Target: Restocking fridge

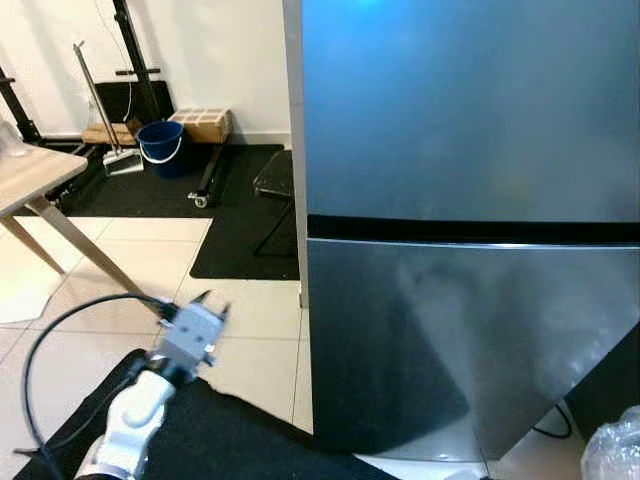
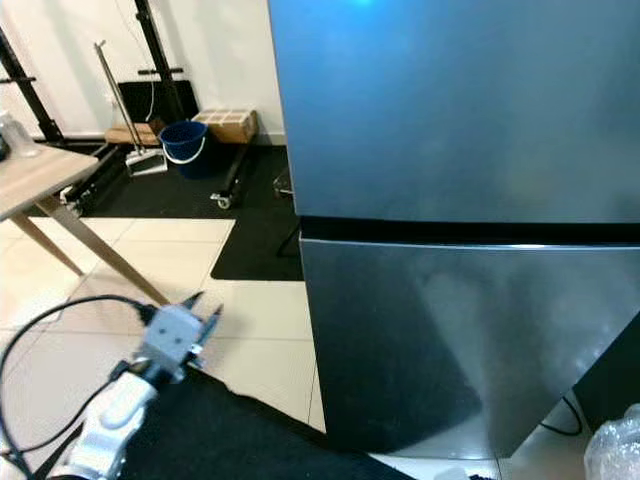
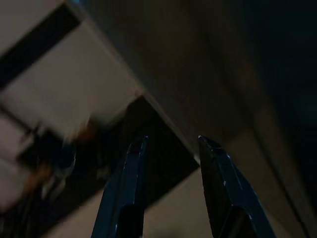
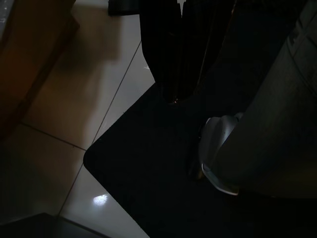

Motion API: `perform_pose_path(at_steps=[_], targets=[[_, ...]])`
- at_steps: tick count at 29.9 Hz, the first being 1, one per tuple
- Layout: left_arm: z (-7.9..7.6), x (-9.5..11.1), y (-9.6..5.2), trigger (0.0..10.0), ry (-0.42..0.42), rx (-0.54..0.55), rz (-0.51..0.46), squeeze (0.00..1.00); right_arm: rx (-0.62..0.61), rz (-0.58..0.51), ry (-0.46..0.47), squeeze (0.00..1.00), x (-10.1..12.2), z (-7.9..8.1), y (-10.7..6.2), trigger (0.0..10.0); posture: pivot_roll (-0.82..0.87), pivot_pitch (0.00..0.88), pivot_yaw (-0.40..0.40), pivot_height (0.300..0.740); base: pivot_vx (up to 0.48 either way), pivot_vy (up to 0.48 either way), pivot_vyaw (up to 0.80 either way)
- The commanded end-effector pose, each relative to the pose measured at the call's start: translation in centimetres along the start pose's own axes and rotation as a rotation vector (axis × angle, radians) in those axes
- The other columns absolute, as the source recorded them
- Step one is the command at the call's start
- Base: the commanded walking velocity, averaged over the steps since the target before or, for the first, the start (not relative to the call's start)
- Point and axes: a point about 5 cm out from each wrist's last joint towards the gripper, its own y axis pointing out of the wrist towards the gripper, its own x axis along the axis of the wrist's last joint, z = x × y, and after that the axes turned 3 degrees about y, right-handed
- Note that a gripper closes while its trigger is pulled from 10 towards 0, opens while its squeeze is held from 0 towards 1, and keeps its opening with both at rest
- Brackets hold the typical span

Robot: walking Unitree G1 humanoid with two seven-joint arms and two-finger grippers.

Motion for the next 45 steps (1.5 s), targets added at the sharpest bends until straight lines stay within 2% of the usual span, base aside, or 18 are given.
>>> perform_pose_path(at_steps=[1, 2, 3, 4, 5, 6, 7, 8, 9, 10, 11, 15, 17, 19, 22, 32, 37, 45], targets=[[-1.1, 1.9, 1.0, 10.0, 0.139, -0.102, -0.096, 0.0, 0.014, -0.006, -0.005, 0.0, 0.1, 0.3, 0.1, 10.0, 0.02, 0.0, 0.043, 0.74, 0.0, 0.0, 0.0], [-1.1, 1.9, 1.0, 10.0, 0.139, -0.102, -0.096, 0.0, 0.014, -0.006, -0.005, 0.0, 0.1, 0.3, 0.1, 10.0, 0.02, 0.0, 0.043, 0.74, 0.0, 0.0, 0.0], [-2.0, 3.1, 1.9, 10.0, 0.214, -0.162, -0.152, 0.0, 0.013, -0.004, -0.007, 0.0, 0.0, 0.3, 0.0, 10.0, 0.02, 0.0, 0.044, 0.74, 0.0, 0.0, 0.0], [-2.0, 3.1, 1.9, 10.0, 0.214, -0.162, -0.152, 0.0, 0.013, -0.004, -0.007, 0.0, 0.0, 0.3, 0.0, 10.0, 0.02, 0.0, 0.044, 0.74, 0.0, 0.0, 0.0], [-2.5, 3.8, 2.6, 10.0, 0.328, -0.206, -0.173, 0.0, 0.009, 0.0, -0.007, 0.0, -0.2, 0.1, 0.0, 10.0, 0.01, 0.0, 0.047, 0.74, 0.0, 0.0, 0.0], [-2.8, 4.1, 3.0, 10.0, 0.407, -0.231, -0.185, 0.0, 0.006, 0.003, -0.006, 0.0, -0.3, 0.0, -0.1, 10.0, 0.01, 0.0, 0.047, 0.74, 0.0, 0.0, 0.0], [-2.5, 4.2, 3.4, 10.0, 0.486, -0.216, -0.177, 0.0, 0.003, 0.005, -0.006, 0.0, -0.3, -0.1, -0.1, 10.0, 0.01, 0.0, 0.047, 0.74, 0.0, 0.0, 0.0], [-2.5, 4.2, 3.4, 10.0, 0.486, -0.216, -0.177, 0.0, 0.003, 0.005, -0.006, 0.0, -0.3, -0.1, -0.1, 10.0, 0.01, 0.0, 0.047, 0.74, 0.0, 0.0, 0.0], [-2.6, 4.3, 3.7, 10.0, 0.538, -0.224, -0.181, 0.0, 0.005, 0.004, -0.009, 0.0, -0.3, 0.0, -0.1, 10.0, 0.01, 0.0, 0.037, 0.74, 0.0, 0.0, 0.0], [-2.6, 4.3, 3.7, 10.0, 0.538, -0.224, -0.181, 0.0, 0.005, 0.004, -0.009, 0.0, -0.3, 0.0, -0.1, 10.0, 0.01, 0.0, 0.037, 0.74, 0.0, 0.0, 0.0], [-4.3, 3.2, 3.7, 10.0, 0.497, -0.307, -0.151, 0.0, 0.015, -0.005, -0.019, 0.0, 0.0, 0.2, 0.0, 10.0, 0.0, 0.0, 0.04, 0.74, 0.0, 0.0, 0.0], [-5.3, 2.3, 3.5, 10.0, 0.529, -0.332, -0.11, 0.0, 0.012, -0.01, -0.017, 0.0, 0.1, 0.2, 0.0, 10.0, -0.02, 0.0, 0.043, 0.74, 0.0, 0.0, 0.0], [-5.3, 2.1, 3.8, 10.0, 0.563, -0.324, -0.088, 0.0, 0.009, -0.01, -0.016, 0.0, 0.1, 0.0, 0.0, 10.0, -0.01, 0.0, 0.038, 0.74, 0.0, 0.0, 0.0], [-5.5, 1.7, 4.3, 10.0, 0.571, -0.354, -0.033, 0.0, 0.007, -0.004, -0.024, 0.0, -0.2, -0.2, -0.1, 10.0, -0.01, 0.0, 0.034, 0.74, 0.0, 0.0, 0.0], [-5.7, 1.5, 4.4, 10.0, 0.567, -0.371, -0.006, 0.0, 0.003, 0.007, -0.03, 0.0, -0.5, -0.4, -0.2, 10.0, -0.01, 0.0, 0.03, 0.74, 0.0, 0.0, 0.0], [-6.2, 0.9, 4.6, 10.0, 0.564, -0.388, 0.028, 0.0, 0.005, 0.0, -0.024, 0.0, -0.3, -0.2, -0.1, 10.0, -0.01, 0.0, 0.026, 0.74, 0.0, 0.0, 0.0], [-6.4, 0.6, 4.7, 10.0, 0.534, -0.418, 0.072, 0.0, 0.009, -0.003, -0.026, 0.0, -0.2, -0.2, -0.1, 10.0, -0.01, 0.0, 0.022, 0.74, 0.0, 0.0, 0.0], [-6.5, 0.6, 4.8, 10.0, 0.529, -0.417, 0.072, 0.0, 0.003, 0.005, -0.027, 0.0, -0.6, -0.5, -0.2, 10.0, -0.01, 0.0, 0.022, 0.74, 0.0, 0.0, 0.0]])
